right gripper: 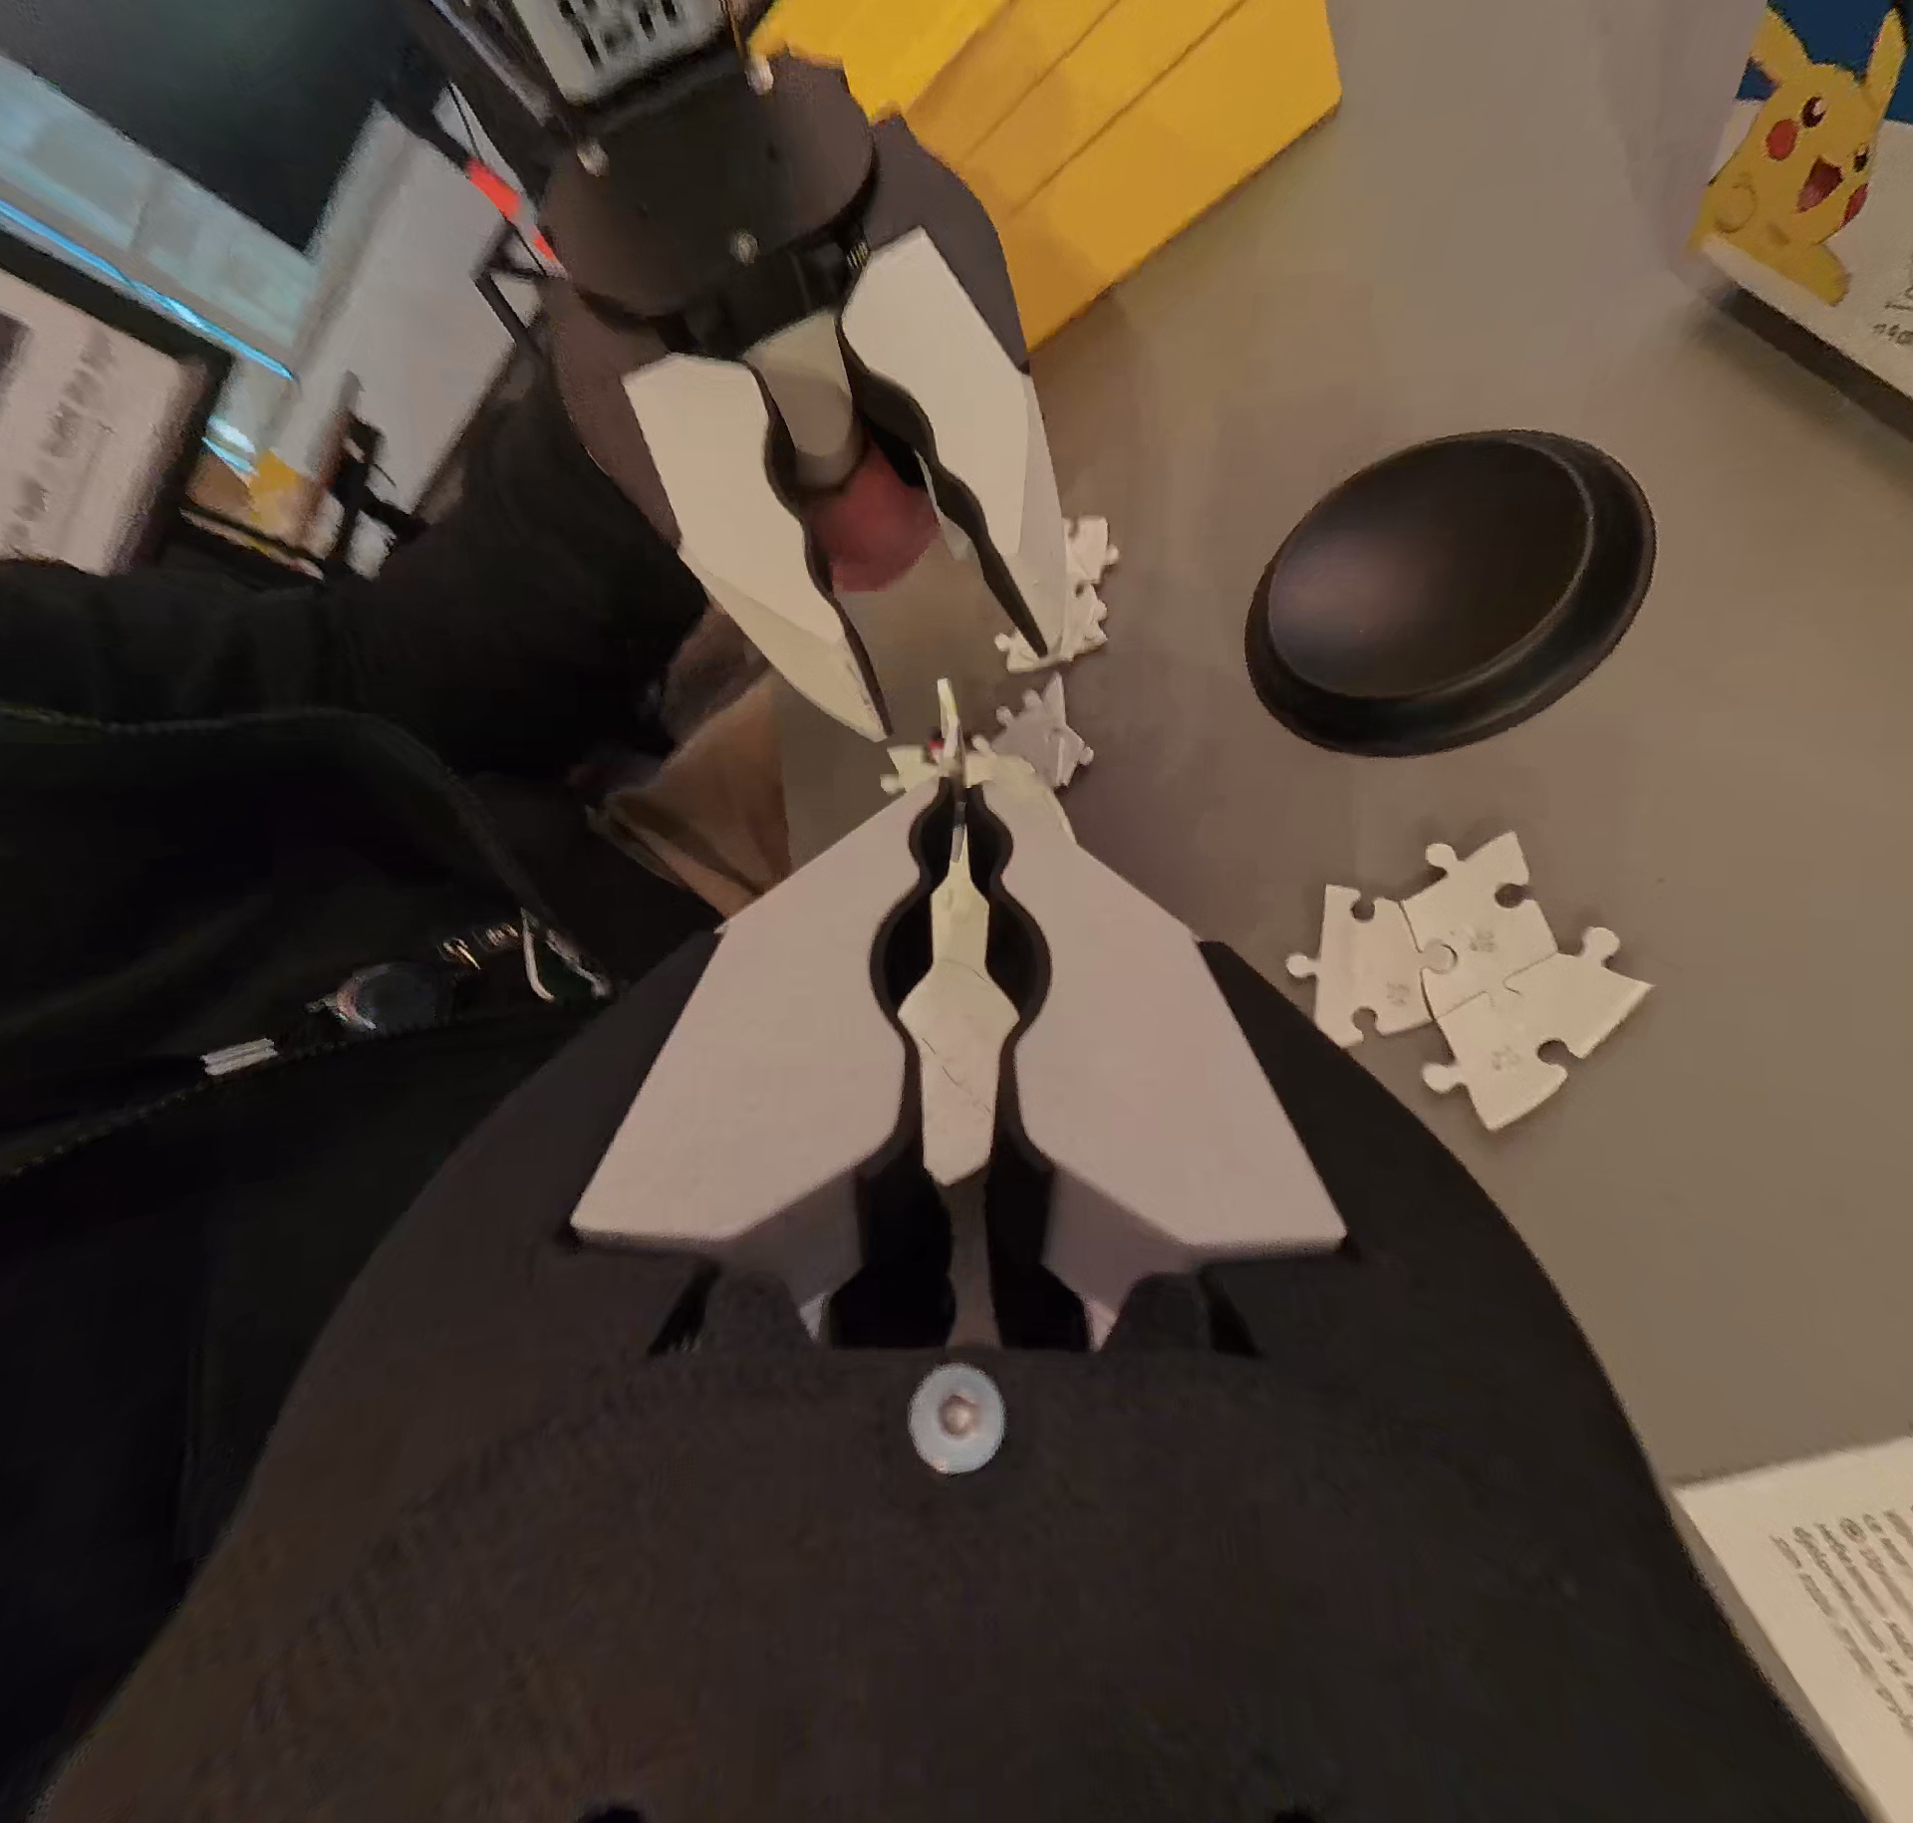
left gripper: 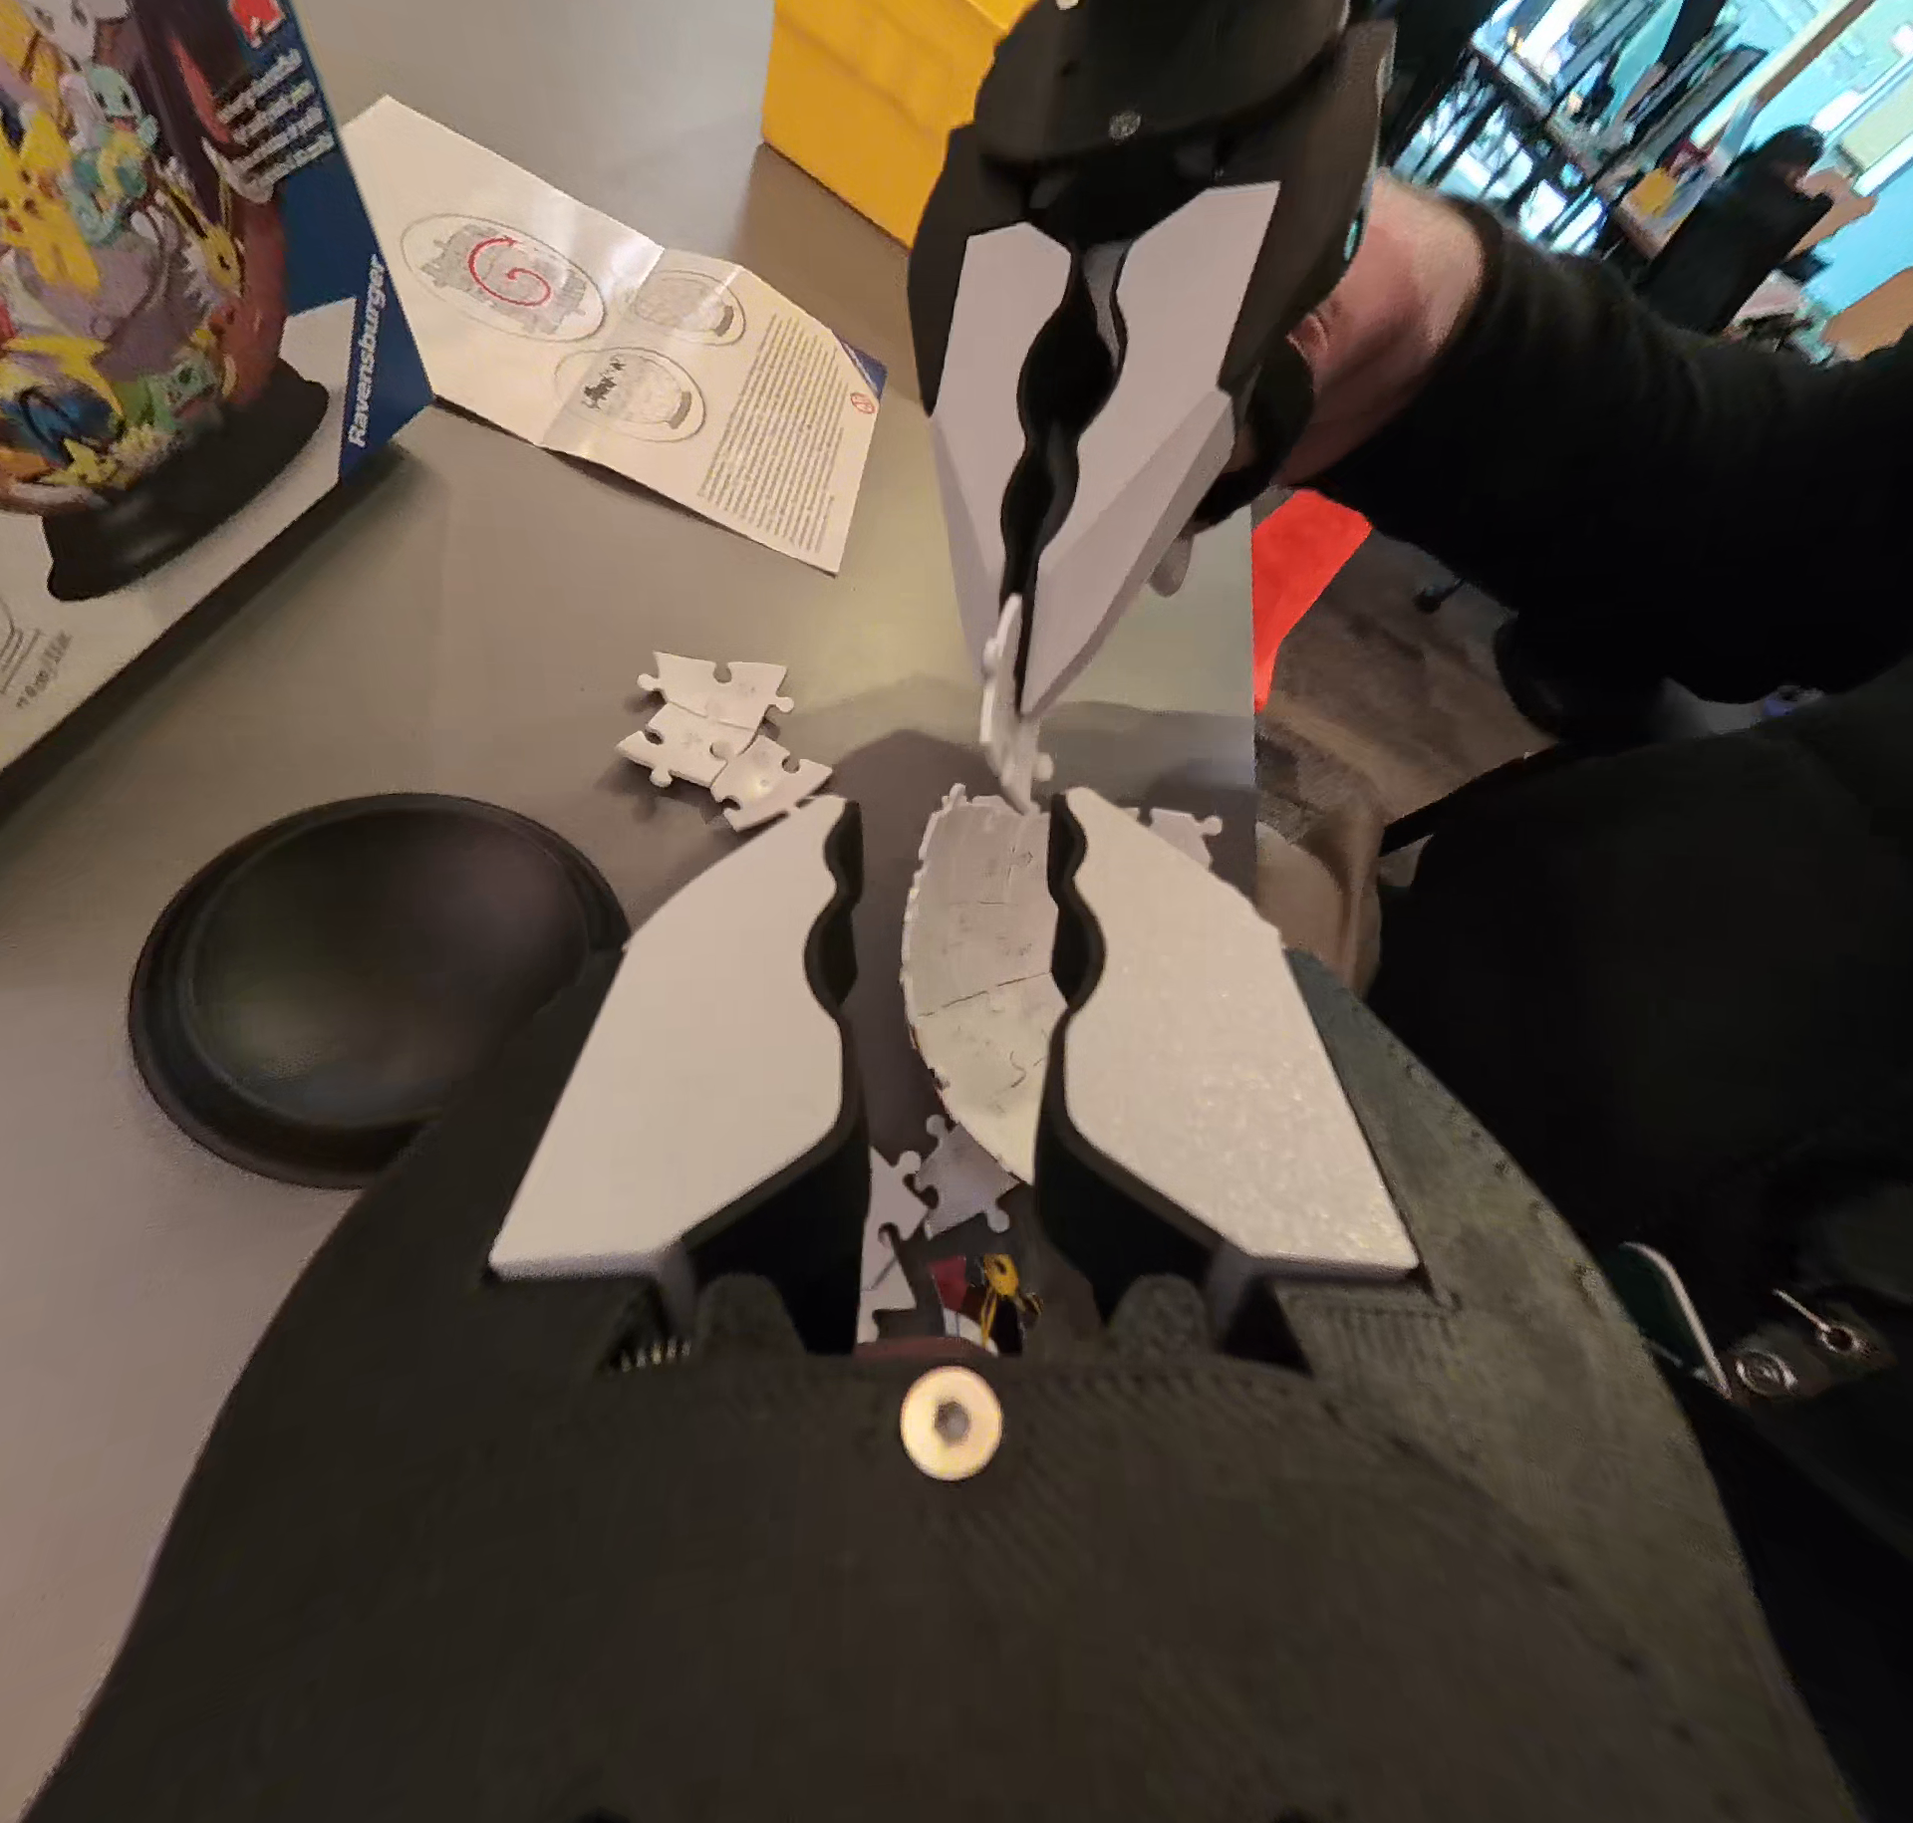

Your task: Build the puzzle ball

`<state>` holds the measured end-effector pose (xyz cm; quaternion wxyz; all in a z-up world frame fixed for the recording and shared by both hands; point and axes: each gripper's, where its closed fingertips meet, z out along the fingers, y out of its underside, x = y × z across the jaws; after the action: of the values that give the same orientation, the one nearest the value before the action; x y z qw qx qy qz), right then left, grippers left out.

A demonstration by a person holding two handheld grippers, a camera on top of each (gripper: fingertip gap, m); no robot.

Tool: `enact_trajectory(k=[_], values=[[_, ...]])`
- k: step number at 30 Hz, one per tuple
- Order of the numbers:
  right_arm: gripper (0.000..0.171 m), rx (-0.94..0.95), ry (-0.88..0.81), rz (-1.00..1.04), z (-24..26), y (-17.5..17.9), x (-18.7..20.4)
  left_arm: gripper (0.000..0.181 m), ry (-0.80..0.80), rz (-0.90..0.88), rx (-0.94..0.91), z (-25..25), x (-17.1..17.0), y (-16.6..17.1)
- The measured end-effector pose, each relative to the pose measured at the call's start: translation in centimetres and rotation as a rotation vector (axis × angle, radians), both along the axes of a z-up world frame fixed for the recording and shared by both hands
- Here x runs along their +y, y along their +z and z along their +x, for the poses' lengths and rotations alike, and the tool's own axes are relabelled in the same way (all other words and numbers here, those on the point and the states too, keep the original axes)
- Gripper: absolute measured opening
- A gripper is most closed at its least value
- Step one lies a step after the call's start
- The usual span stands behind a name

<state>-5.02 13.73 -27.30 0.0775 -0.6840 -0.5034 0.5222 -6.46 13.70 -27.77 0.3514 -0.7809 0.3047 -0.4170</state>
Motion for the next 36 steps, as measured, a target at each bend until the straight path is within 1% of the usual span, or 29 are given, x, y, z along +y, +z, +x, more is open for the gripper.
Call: enact_trajectory(k=[3,6,8,10,12,15,17,19,23,25,28,31,33,36], values=[[0.001,-0.084,0.048,0.071,0.6,-0.8,0.0,0.036,-0.011,-0.017,0.012,-0.1,0.0,-0.5],[0.001,-0.152,0.085,0.078,1.0,-1.5,0.0,0.039,-0.019,-0.083,0.054,-0.5,-0.1,-2.3],[0.001,-0.196,0.110,0.081,1.3,-2.1,0.1,0.041,-0.068,-0.123,0.074,-0.1,-0.9,-3.2],[0.001,-0.202,0.137,0.073,1.2,-2.1,-0.1,0.041,-0.073,-0.146,0.108,-0.1,-1.1,-4.3],[0.001,-0.205,0.153,0.080,1.0,-2.3,-0.1,0.039,-0.096,-0.166,0.091,0.4,-1.5,-4.6],[0.001,-0.218,0.182,0.090,0.8,-2.7,0.0,0.039,-0.109,-0.187,0.133,0.4,-1.3,-5.6],[0.001,-0.229,0.206,0.097,0.7,-3.2,-0.2,0.037,-0.124,-0.212,0.134,0.6,-1.3,-5.9],[0.001,-0.251,0.208,0.108,0.6,-3.9,0.0,0.031,-0.157,-0.225,0.154,0.8,-1.4,-6.4],[0.001,-0.270,0.228,0.132,0.5,-4.9,-0.1,0.023,-0.183,-0.251,0.174,1.1,-1.5,-7.1],[0.001,-0.274,0.242,0.156,0.3,-5.2,-0.2,0.016,-0.206,-0.257,0.164,1.3,-1.7,-7.1],[0.001,-0.290,0.274,0.200,0.2,-5.5,-0.2,0.011,-0.217,-0.262,0.154,1.5,-1.6,-7.1],[0.001,-0.291,0.310,0.223,-0.1,-5.4,-0.4,0.010,-0.235,-0.269,0.160,1.6,-1.7,-7.3],[0.001,-0.299,0.322,0.251,-0.3,-5.5,-0.2,0.016,-0.240,-0.278,0.154,1.6,-1.8,-7.3],[0.001,-0.322,0.357,0.275,-0.3,-5.9,-0.4,0.018,-0.249,-0.287,0.162,1.5,-2.0,-7.6]])
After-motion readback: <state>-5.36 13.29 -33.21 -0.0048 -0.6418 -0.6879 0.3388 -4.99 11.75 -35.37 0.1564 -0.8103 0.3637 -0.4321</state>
